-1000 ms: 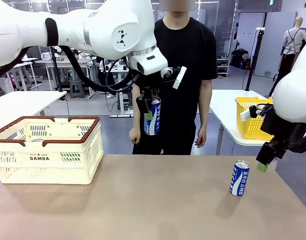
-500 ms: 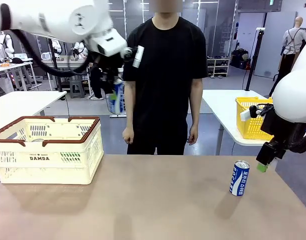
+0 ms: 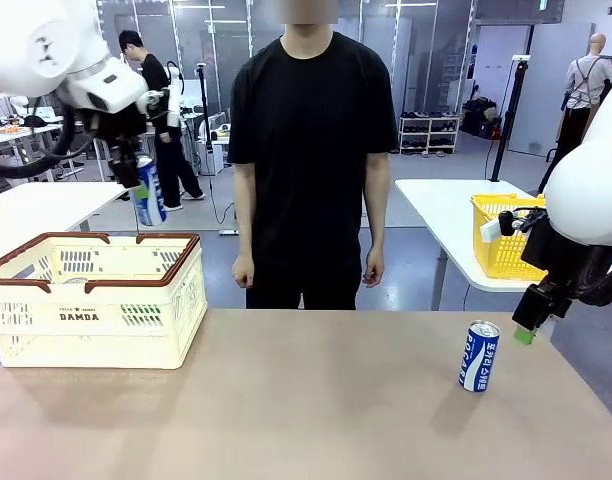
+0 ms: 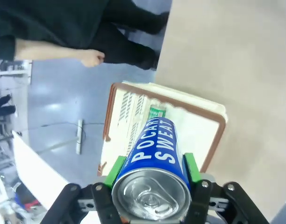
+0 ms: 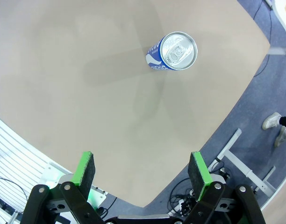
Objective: Place the drinks into the Shopping basket.
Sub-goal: Pick up one drink and place it into the Shopping basket.
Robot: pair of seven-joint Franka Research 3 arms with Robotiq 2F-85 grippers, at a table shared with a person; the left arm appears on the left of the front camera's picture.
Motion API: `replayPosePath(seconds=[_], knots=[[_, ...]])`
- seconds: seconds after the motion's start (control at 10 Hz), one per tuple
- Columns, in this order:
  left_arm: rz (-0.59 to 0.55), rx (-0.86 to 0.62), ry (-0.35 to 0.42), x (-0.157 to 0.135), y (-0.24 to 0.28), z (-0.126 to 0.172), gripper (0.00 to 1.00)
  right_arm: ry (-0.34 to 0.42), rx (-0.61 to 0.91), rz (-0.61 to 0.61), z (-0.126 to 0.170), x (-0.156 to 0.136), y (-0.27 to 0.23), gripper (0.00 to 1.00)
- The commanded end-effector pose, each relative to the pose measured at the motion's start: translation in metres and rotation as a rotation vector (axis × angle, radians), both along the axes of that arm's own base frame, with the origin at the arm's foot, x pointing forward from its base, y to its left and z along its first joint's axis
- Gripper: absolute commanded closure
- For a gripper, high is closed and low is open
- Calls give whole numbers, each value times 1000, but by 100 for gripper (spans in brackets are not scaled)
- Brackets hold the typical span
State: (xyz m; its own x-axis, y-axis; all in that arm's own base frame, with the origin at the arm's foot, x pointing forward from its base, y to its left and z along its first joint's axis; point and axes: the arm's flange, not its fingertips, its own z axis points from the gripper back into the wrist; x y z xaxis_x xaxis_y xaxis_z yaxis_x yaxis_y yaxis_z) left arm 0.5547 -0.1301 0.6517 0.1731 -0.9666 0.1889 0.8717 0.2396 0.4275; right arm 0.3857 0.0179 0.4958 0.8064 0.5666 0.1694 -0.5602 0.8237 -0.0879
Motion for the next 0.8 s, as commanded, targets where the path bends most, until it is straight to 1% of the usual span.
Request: replayPosePath(seconds=[0.0,0.3,0.4,0.5,0.6,0.7], knots=[[29,-58,-50,-8,32,-18,41,3,-4,2,1,0,-1,0],[93,-83,-21,-2,69,-34,41,3,-4,2,1,0,-1,0],[107,-85,9,0,78,-38,41,3,-4,2,1,0,-1,0],[84,-97,46,1,83,-42,41,3,-4,2,1,0,-1,0],[121,-58,15,6,73,-39,41,3,-4,2,1,0,-1,0],[121,-58,15,6,73,-39,41,3,-4,2,1,0,-1,0]])
